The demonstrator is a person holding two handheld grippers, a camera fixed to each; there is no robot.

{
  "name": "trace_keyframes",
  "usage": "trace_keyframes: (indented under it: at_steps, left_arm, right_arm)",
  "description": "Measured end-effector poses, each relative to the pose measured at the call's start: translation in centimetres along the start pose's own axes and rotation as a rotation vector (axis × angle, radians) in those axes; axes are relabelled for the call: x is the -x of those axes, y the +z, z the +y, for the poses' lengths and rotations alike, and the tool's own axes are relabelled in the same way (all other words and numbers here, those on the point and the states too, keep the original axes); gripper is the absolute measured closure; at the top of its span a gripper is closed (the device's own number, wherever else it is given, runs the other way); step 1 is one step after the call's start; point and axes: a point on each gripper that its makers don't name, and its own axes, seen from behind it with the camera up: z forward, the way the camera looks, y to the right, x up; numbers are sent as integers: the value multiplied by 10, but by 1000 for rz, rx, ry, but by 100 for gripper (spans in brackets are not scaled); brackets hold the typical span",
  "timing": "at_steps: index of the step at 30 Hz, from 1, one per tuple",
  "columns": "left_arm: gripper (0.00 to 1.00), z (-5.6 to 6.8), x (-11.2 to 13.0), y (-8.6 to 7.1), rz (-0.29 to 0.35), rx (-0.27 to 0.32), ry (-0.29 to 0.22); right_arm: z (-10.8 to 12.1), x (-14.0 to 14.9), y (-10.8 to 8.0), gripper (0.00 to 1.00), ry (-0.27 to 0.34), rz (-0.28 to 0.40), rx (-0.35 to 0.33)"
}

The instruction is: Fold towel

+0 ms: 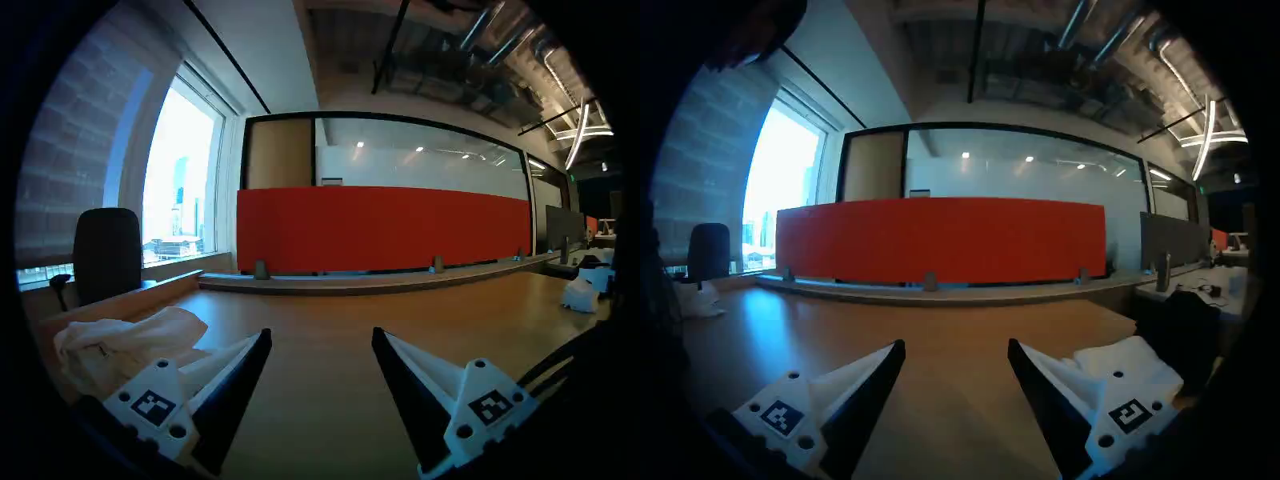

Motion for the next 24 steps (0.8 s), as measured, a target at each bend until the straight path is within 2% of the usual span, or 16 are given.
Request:
trace_keyframes:
  at_steps: [24]
  left_arm:
    - [7,1,-1,-1,0,0,0]
  right_arm:
    - [2,-1,1,1,0,0,8]
